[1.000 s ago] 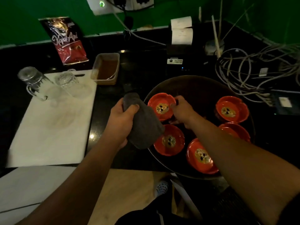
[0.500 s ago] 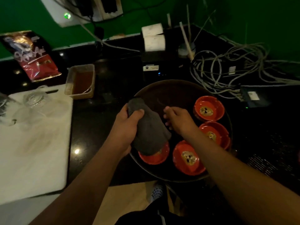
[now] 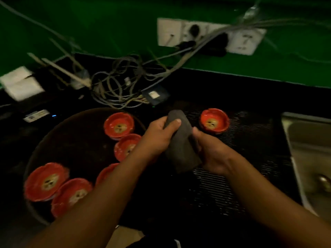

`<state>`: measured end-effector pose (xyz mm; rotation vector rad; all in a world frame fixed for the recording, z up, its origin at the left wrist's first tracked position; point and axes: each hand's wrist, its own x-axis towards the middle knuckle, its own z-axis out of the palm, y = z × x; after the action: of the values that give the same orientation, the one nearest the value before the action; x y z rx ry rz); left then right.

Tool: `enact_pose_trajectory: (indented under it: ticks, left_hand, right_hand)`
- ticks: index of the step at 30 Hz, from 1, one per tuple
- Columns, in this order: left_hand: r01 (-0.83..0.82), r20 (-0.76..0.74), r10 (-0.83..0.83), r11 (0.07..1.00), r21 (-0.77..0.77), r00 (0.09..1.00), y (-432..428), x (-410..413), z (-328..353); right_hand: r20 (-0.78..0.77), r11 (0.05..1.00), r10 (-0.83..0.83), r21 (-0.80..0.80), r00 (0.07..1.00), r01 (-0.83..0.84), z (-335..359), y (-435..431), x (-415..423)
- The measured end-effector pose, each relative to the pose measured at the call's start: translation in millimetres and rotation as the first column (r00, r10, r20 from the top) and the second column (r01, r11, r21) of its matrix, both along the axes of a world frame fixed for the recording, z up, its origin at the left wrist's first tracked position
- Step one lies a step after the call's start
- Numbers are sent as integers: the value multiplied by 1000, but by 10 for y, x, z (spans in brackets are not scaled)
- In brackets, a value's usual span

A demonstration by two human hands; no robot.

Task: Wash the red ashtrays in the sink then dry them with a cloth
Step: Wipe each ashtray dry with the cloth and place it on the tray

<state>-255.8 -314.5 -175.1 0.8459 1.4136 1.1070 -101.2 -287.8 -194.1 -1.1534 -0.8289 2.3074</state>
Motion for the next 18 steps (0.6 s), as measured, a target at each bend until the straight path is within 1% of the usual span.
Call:
enact_pose_trajectory:
  ticks: [1, 2, 3, 5, 7, 8, 10, 12, 13, 15, 17, 18]
  left_hand:
    - [101, -157, -96, 995, 21, 983, 108, 167, -42]
    - [198, -277, -186, 980, 17, 943, 210, 339, -78]
    - [282, -346, -265, 960, -1, 900, 312, 508, -115]
    - [399, -399, -377, 916, -29, 836, 519, 816, -208]
    - [422, -525, -378, 906, -39, 763, 737, 1053, -358]
    - [380, -609, -342, 922, -71, 716, 859, 1109, -469]
    - [215, -745, -263, 963, -163, 613, 1066, 1152, -675]
    - [97, -784, -271, 960, -262, 558, 1225, 1172, -824]
    - [66, -775, -299, 946, -317, 557, 1296, 1199, -870]
    - [4, -730, -333, 911, -412, 597, 1422, 1258, -938]
    - [-80, -705, -297, 890, -449, 644, 1504, 1288, -977]
    - [-99, -702, -295, 881, -462, 648, 1535, 1288, -996]
  right_hand:
    - [15, 999, -37, -1, 999, 37, -10, 14, 209]
    - [44, 998, -68, 6, 997, 68, -25, 21, 412]
    - [81, 995, -99, 9, 992, 99, -52, 36, 612]
    - [136, 984, -175, -7, 975, 178, -124, 95, 985]
    - [163, 968, -242, -34, 957, 250, -209, 162, 1309]
    - [172, 957, -272, -55, 947, 285, -254, 194, 1448]
    - [187, 934, -329, -82, 926, 348, -333, 253, 1709]
    - [199, 915, -370, -90, 907, 393, -407, 310, 1911]
    - [202, 908, -385, -92, 900, 409, -442, 335, 1990]
    - [210, 895, -408, -99, 889, 434, -507, 377, 2122]
    - [233, 885, -417, -116, 879, 451, -561, 414, 2224]
    - [241, 883, -416, -126, 877, 453, -585, 426, 2265]
